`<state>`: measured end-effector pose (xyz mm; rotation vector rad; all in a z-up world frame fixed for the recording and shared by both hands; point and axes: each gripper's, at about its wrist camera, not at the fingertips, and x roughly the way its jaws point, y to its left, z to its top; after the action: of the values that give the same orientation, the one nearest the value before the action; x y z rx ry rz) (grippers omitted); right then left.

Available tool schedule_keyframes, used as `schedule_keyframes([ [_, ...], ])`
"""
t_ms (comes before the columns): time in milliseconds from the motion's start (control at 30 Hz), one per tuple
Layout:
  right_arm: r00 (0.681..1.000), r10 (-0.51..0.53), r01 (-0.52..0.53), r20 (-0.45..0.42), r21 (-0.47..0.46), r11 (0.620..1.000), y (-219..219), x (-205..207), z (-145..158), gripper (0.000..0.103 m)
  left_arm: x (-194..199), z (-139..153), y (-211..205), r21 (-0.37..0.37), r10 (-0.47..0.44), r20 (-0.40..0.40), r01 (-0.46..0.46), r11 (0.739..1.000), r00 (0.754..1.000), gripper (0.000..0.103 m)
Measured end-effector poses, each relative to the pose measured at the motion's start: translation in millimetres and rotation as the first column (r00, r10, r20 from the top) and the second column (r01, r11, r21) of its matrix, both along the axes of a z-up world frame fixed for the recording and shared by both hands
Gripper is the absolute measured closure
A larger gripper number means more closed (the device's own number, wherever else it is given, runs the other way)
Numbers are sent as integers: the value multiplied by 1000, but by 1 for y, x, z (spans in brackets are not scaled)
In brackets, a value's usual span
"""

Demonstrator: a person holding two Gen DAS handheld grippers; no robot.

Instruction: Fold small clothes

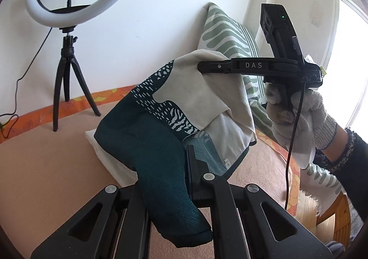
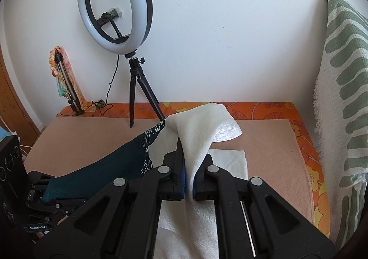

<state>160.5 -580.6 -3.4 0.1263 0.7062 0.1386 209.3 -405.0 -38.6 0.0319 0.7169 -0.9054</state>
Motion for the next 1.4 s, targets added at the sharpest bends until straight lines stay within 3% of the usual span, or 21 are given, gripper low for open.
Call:
schedule_keyframes([
  [267,997,13,-16,-77,-42,999,-18,25,-37,98,11,-36,-21,-10,-18,-95,17,1000,995,97],
  [467,989,-64,56,-134,-65,996,-39,31,-63,96,5,-49,-21,27,-11,-138,15,1000,990,93],
  [533,979,-120,108,-164,-82,991,-50,33,-70,80,6,-50,-20,40,3,-175,4,999,985,83],
  [567,970,-165,147,-176,-111,983,-55,33,-72,61,5,-51,-18,45,5,-187,4,999,982,83],
  [600,963,-207,183,-175,-142,973,-58,32,-72,49,3,-51,-15,47,2,-192,8,999,981,83],
  [667,955,-251,226,-157,-160,961,-63,27,-67,49,-2,-50,-11,72,3,-187,11,997,982,78],
  [733,952,-273,255,-135,-138,957,-68,22,-60,49,-7,-49,-4,92,16,-190,2,996,982,59],
  [1067,962,-257,250,-96,-76,965,-53,7,-44,48,-16,-37,29,110,49,-157,-32,993,986,58],
  [1267,967,-241,237,-80,-53,970,-31,-6,-38,48,-21,-24,49,116,110,-129,-96,989,985,45],
  [1400,969,-238,234,-59,-63,970,-14,-21,-27,39,-29,-15,61,126,135,-110,-121,985,985,37],
])
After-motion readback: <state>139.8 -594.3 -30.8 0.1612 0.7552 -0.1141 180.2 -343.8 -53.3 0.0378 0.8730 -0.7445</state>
